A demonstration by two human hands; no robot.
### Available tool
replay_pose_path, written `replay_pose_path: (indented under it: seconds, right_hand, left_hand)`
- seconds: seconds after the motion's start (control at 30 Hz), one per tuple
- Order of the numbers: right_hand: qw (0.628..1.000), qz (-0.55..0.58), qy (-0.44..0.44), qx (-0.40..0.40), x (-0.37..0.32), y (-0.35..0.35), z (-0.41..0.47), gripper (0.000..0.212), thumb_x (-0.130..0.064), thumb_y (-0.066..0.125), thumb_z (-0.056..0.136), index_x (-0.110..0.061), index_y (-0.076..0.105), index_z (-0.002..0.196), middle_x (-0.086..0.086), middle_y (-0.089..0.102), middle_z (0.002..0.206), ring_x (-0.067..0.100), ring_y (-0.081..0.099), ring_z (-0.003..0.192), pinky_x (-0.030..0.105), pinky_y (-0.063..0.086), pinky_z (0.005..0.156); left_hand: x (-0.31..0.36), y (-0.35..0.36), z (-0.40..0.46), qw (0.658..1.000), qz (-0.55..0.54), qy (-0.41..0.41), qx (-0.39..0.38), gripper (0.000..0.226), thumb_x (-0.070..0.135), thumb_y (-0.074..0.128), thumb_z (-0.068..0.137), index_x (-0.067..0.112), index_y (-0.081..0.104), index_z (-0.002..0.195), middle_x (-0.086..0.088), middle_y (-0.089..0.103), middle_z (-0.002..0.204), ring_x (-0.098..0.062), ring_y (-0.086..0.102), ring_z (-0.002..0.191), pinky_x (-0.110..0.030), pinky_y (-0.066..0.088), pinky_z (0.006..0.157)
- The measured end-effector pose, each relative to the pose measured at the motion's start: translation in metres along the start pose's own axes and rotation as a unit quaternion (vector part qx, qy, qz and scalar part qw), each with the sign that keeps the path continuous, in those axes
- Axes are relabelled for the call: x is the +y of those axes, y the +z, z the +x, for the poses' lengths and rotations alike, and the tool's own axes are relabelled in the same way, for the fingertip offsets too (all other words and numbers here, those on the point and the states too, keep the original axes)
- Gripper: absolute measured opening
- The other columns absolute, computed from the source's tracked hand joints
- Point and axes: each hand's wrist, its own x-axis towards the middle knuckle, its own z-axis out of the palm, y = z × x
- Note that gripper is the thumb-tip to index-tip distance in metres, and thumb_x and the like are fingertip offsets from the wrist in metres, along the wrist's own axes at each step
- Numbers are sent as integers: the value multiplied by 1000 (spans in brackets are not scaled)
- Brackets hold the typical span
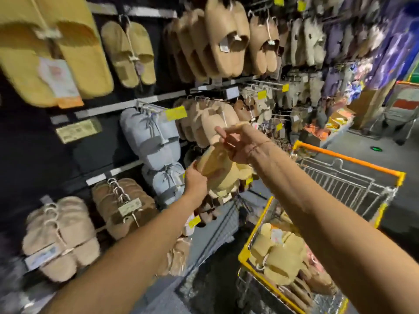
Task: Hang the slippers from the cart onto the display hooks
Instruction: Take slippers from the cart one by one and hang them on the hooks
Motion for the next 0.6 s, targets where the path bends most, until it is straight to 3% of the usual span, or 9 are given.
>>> replay_pose_path:
  seconds: [0.03, 0.13, 0.23, 0.3, 0.37, 0.43, 0.53, 0.6]
  right_hand:
    - [1000, 11, -13, -12, 6, 24, -9, 15, -6, 51, 94, -10, 58, 81, 2, 74, 69, 12, 54, 52, 16, 46, 47]
    - [997, 35, -30, -57, 23, 82, -39, 20, -7, 45, 99, -7, 56, 83, 2, 71, 64, 13, 53, 46, 15, 41, 38]
    - [993, 35, -21, -107, 30, 124, -59, 17, -12, 45, 98, -7, 55, 85, 5, 70, 84, 15, 50, 54, 14, 38, 40]
    - [987, 31, -11, -154, 36, 149, -71, 18, -14, 48, 96, -2, 60, 90, 7, 69, 89, 16, 49, 59, 18, 35, 51]
    - [978, 14, -7, -207, 44, 174, -85, 24, -18, 52, 93, 0, 60, 108, 9, 73, 90, 16, 50, 63, 21, 28, 60]
    - [966, -16, -17, -257, 49, 198, -97, 29, -22, 54, 93, -1, 57, 112, 10, 74, 105, 17, 52, 68, 23, 31, 66]
    - [947, -75, -55, -308, 45, 220, -108, 41, -31, 54, 96, 2, 60, 120, 7, 72, 104, 16, 57, 72, 23, 40, 67]
    - [942, -153, -155, -255, 44, 226, -105, 37, -32, 57, 96, -3, 63, 118, 4, 74, 100, 13, 63, 68, 24, 44, 62]
  left_hand:
    - [7, -17, -6, 1000, -3, 7, 23, 45, 2, 67, 89, 3, 52, 132, -4, 61, 113, -23, 61, 104, -36, 52, 97]
    - [26, -67, -20, 994, -24, 10, 107, 28, -7, 45, 95, 7, 52, 118, -1, 56, 96, -21, 53, 93, -27, 43, 78]
    - [45, -116, -43, 985, -31, 33, 165, 28, -6, 50, 92, 21, 56, 88, 7, 55, 79, -13, 53, 74, -22, 42, 64]
    - [57, -147, -58, 981, -38, 48, 184, 31, -3, 62, 88, 26, 61, 79, 10, 62, 75, -14, 60, 75, -19, 50, 59]
    - [70, -175, -74, 974, -69, 55, 210, 27, 3, 71, 85, 28, 64, 79, 11, 66, 78, -12, 63, 76, -24, 55, 70]
    - [80, -203, -86, 965, -92, 68, 238, 20, 8, 79, 81, 25, 71, 88, 9, 69, 84, -12, 65, 80, -26, 54, 72]
    - [98, -240, -104, 956, -114, 80, 259, 35, 11, 86, 77, 15, 73, 108, 5, 74, 91, -10, 69, 80, -21, 56, 62]
    - [106, -266, -114, 951, -133, 75, 271, 46, 9, 90, 73, 15, 66, 111, 4, 72, 95, -5, 66, 76, -18, 53, 53]
